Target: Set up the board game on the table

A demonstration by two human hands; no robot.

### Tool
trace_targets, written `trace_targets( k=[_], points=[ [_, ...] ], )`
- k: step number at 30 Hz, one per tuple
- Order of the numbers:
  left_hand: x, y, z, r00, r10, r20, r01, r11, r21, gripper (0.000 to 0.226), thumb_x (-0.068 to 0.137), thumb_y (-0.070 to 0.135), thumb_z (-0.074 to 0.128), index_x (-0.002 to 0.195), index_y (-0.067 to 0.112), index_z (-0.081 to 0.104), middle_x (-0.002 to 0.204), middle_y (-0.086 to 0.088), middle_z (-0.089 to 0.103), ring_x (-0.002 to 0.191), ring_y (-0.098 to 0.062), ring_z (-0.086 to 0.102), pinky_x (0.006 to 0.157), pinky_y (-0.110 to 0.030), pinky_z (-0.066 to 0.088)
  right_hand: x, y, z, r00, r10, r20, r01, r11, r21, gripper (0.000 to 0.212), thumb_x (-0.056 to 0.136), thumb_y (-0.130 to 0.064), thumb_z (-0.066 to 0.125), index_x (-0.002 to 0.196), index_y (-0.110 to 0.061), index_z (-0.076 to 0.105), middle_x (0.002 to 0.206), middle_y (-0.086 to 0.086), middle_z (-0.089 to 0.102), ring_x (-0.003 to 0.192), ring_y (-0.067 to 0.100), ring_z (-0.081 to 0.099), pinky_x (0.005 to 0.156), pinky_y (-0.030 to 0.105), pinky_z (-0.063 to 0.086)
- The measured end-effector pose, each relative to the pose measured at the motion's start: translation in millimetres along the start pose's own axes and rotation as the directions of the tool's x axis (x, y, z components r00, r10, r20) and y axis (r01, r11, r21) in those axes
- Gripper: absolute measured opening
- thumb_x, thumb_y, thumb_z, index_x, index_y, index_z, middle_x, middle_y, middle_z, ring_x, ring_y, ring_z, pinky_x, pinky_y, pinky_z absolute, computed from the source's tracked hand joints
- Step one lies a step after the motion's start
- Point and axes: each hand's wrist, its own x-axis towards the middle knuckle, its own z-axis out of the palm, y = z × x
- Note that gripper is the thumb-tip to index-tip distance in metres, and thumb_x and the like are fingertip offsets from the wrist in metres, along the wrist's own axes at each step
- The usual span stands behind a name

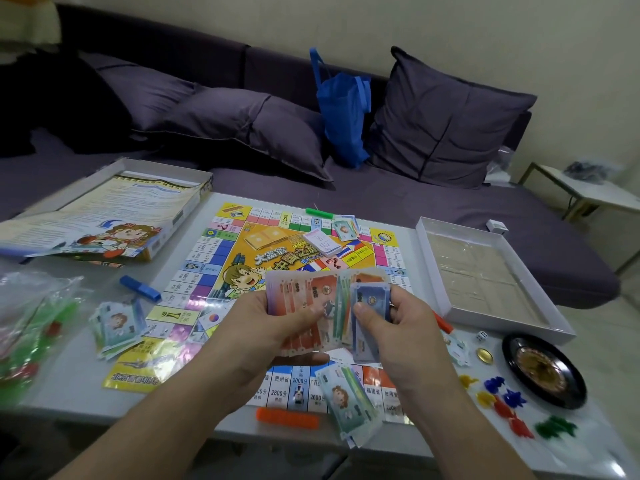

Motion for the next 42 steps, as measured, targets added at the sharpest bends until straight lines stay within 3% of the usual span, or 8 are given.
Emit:
trace_targets(
  k=[9, 18, 23, 25, 27, 29, 34, 42],
  points=[
    [2, -4, -22, 0.991, -0.033, -0.132, 0.036, 0.999, 0.019, 0.023, 0.094, 0.004, 0.07, 0.116, 0.0, 0.064, 0.098, -0.016, 0.08, 0.087, -0.033, 0.08, 0.072, -0.05, 0.066, -23, 4, -28, 0.998, 0.028, -0.062, -0.04, 0.977, -0.209, 0.009, 0.101, -0.018, 0.067, 0.096, -0.024, 0.072, 0.087, -0.005, 0.078, 0.08, 0.012, 0.077, 0.07, 0.043, 0.065],
    [-6, -17, -20, 0.997, -0.049, -0.059, 0.051, 0.998, 0.027, 0.024, 0.097, 0.004, 0.068, 0.12, -0.001, 0.062, 0.097, -0.015, 0.081, 0.088, -0.031, 0.08, 0.068, -0.048, 0.067, -43, 31, -4, 0.982, 0.178, 0.063, -0.097, 0.763, -0.639, 0.02, 0.103, -0.019, 0.061, 0.088, -0.03, 0.056, 0.089, -0.016, 0.061, 0.076, -0.004, 0.054, 0.051, 0.013, 0.037],
    [-8, -17, -21, 0.997, -0.066, -0.049, 0.066, 0.998, -0.001, 0.025, 0.097, 0.003, 0.067, 0.121, 0.0, 0.061, 0.096, -0.015, 0.08, 0.087, -0.03, 0.08, 0.065, -0.046, 0.067, -40, 40, 8, 0.983, 0.182, 0.025, -0.112, 0.704, -0.701, 0.019, 0.099, -0.016, 0.064, 0.089, -0.032, 0.06, 0.096, -0.011, 0.066, 0.085, 0.009, 0.066, 0.071, 0.034, 0.062],
    [-7, -17, -22, 0.997, -0.066, -0.05, 0.066, 0.998, -0.007, 0.026, 0.097, 0.003, 0.067, 0.122, 0.0, 0.061, 0.097, -0.015, 0.08, 0.087, -0.031, 0.08, 0.065, -0.046, 0.066, -39, 38, 7, 0.983, 0.183, 0.032, -0.107, 0.7, -0.707, 0.024, 0.1, -0.014, 0.062, 0.085, -0.032, 0.057, 0.094, -0.011, 0.066, 0.081, 0.006, 0.063, 0.064, 0.026, 0.058],
    [-7, -17, -22, 0.997, -0.062, -0.049, 0.062, 0.998, -0.006, 0.026, 0.097, 0.003, 0.068, 0.122, 0.001, 0.06, 0.098, -0.015, 0.08, 0.087, -0.032, 0.08, 0.066, -0.047, 0.066, -39, 29, 3, 0.979, 0.198, 0.046, -0.113, 0.722, -0.683, 0.023, 0.102, -0.014, 0.059, 0.084, -0.028, 0.056, 0.088, -0.01, 0.064, 0.076, 0.003, 0.06, 0.059, 0.02, 0.049],
    [-7, -17, -22, 0.998, -0.049, -0.042, 0.049, 0.999, 0.001, 0.025, 0.096, 0.004, 0.069, 0.119, 0.001, 0.062, 0.098, -0.016, 0.08, 0.088, -0.032, 0.08, 0.067, -0.048, 0.066, -34, 23, -5, 0.984, 0.171, 0.047, -0.116, 0.822, -0.558, 0.017, 0.103, -0.017, 0.06, 0.089, -0.026, 0.063, 0.088, -0.005, 0.07, 0.081, 0.011, 0.067, 0.07, 0.03, 0.057],
    [-9, -17, -8, 0.999, -0.041, 0.001, 0.041, 0.999, -0.027, 0.029, 0.087, 0.008, 0.079, 0.113, 0.002, 0.069, 0.097, -0.018, 0.08, 0.086, -0.034, 0.08, 0.066, -0.046, 0.067, -30, 5, -11, 0.986, 0.154, 0.068, -0.156, 0.987, 0.029, 0.011, 0.103, -0.019, 0.065, 0.103, -0.021, 0.075, 0.096, 0.006, 0.079, 0.094, 0.028, 0.076, 0.085, 0.055, 0.063],
    [-12, -15, 15, 0.988, -0.03, 0.154, 0.042, 0.996, -0.076, 0.029, 0.095, 0.015, 0.07, 0.119, -0.001, 0.066, 0.104, -0.022, 0.078, 0.097, -0.038, 0.077, 0.08, -0.048, 0.066, -21, 10, -5, 0.998, 0.067, 0.0, -0.067, 0.997, 0.03, 0.009, 0.102, -0.024, 0.066, 0.099, -0.029, 0.073, 0.09, -0.005, 0.078, 0.083, 0.01, 0.076, 0.071, 0.035, 0.066]
  ],
)
